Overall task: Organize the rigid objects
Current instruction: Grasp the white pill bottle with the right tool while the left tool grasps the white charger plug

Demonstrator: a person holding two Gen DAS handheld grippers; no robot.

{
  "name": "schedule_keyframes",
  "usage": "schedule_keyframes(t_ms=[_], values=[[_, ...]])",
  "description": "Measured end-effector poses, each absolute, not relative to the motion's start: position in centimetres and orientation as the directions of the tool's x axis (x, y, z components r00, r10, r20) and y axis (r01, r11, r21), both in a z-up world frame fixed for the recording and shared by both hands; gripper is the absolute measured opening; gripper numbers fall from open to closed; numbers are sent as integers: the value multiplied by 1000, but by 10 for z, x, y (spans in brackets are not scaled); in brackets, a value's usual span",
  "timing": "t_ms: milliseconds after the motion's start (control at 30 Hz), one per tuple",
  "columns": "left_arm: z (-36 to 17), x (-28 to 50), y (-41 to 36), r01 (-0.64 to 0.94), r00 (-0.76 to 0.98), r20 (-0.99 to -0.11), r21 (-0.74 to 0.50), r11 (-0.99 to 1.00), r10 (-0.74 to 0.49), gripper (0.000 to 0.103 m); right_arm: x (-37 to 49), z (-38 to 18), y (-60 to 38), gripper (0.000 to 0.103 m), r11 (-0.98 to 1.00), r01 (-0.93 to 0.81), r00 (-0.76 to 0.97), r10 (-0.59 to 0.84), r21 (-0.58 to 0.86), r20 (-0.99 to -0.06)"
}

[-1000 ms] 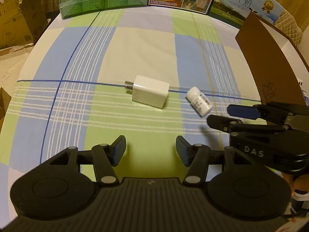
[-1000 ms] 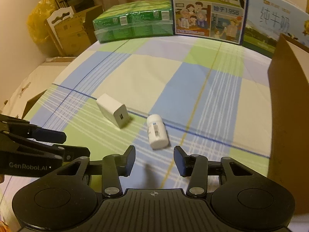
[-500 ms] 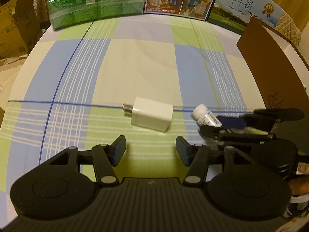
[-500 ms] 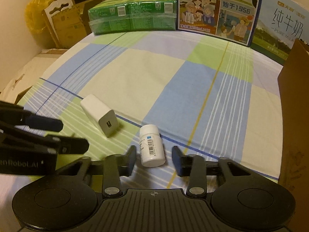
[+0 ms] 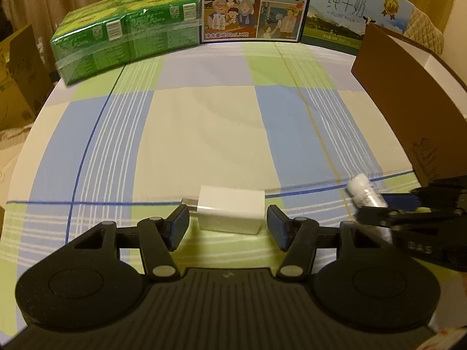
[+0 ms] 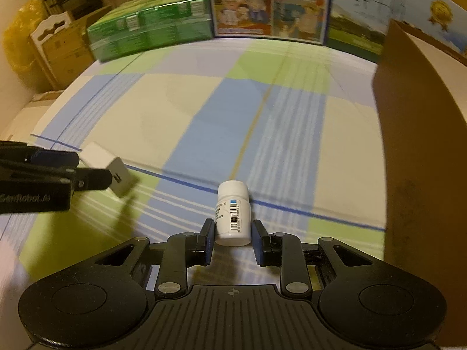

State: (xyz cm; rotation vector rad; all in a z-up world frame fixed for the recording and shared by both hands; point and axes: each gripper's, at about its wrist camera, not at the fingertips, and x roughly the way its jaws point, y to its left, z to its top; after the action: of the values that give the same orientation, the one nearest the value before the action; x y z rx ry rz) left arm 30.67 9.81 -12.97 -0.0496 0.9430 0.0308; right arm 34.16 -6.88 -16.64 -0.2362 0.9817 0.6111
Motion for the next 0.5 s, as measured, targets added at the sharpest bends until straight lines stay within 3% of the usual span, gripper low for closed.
schedule_keyframes(t_ms=[100,167,500], values=[[-131,308,95,-26,601,-799,-10,1000,8,52,339,-167,-78,24,824,-561,412,360,78,-837],[-132,308,94,-14,605,-796,-5,1000,5,45,336,-167,-83,24,831,-550,413,351,76,-840],[-128,283,84,64,584,-810,-20,998,-54,45,323,-165,-100,24,845,-530,413,331,71,-849]])
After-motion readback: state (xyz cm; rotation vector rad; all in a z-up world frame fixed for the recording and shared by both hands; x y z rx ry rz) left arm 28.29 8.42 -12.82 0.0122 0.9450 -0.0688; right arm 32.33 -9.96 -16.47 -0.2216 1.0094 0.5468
